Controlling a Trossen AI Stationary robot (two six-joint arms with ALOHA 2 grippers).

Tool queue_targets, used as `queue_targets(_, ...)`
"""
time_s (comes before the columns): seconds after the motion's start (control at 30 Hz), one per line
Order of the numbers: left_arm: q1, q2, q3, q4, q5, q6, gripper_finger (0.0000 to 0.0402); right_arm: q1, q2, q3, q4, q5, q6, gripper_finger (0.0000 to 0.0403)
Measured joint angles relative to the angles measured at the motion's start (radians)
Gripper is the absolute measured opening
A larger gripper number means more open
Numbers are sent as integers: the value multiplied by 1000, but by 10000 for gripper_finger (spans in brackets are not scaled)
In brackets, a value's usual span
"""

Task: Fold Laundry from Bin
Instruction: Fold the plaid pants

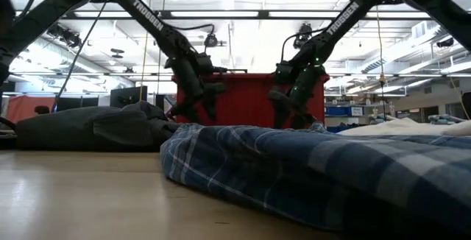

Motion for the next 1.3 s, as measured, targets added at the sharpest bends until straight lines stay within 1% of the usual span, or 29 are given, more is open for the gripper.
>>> queue_targets(0.07, 11, 0, -28, 48, 1, -5, 282, -1, 15, 23, -4, 0, -4, 278)
queue_targets(0.13, 19, 0, -64, 147, 5, 1, 278, -3, 31, 46, -8, -12, -11, 273)
queue_targets(0.23, 18, 16, -103, 289, 67, 10, 263, -8, 66, 80, -33, -43, -21, 256)
queue_targets(0.27, 15, 23, -107, 306, 82, 6, 256, -8, 80, 89, -45, -65, -24, 248)
queue_targets(0.37, 10, 39, -109, 323, 85, 4, 226, -9, 111, 109, -62, -121, -33, 211)
queue_targets(0.43, 11, 45, -108, 331, 81, 35, 196, -8, 127, 120, -76, -128, -34, 172)
queue_targets(0.5, 12, 49, -109, 330, 76, 75, 154, -4, 128, 120, -91, -119, -41, 119)
queue_targets(0.57, 12, 49, -109, 331, 57, 98, 103, -2, 113, 120, -91, -115, -68, 50)
queue_targets(0.6, 11, 49, -109, 336, 55, 103, 73, 1, 99, 120, -93, -107, -93, 26)
queue_targets(0.63, 11, 49, -109, 337, 53, 104, 43, 5, 82, 120, -91, -86, -115, 17)
queue_targets(0.67, 11, 49, -109, 338, 53, 103, 23, 11, 61, 120, -90, -47, -129, 16)
queue_targets(0.7, 11, 49, -109, 340, 53, 100, 16, 18, 39, 120, -87, -2, -147, 16)
queue_targets(0.77, 11, 40, -109, 334, 51, 106, 15, 32, -5, 120, -77, 74, -205, 11)
queue_targets(0.87, 11, -3, -109, 312, 47, 108, 9, 51, -69, 120, -31, 144, -298, 7)
queue_targets(0.9, 11, -29, -109, 301, 29, 109, 8, 57, -88, 120, -7, 166, -318, 7)
queue_targets(1.0, 10, -128, -109, 287, -58, 142, 8, 67, -119, 121, 69, 211, -359, 5)
queue_targets(1.17, 12, -303, -105, 296, -224, 241, 8, 68, -131, 121, 213, 279, -417, 3)
queue_targets(1.3, 25, -369, -105, 288, -324, 294, 8, 64, -122, 121, 300, 359, -469, 8)
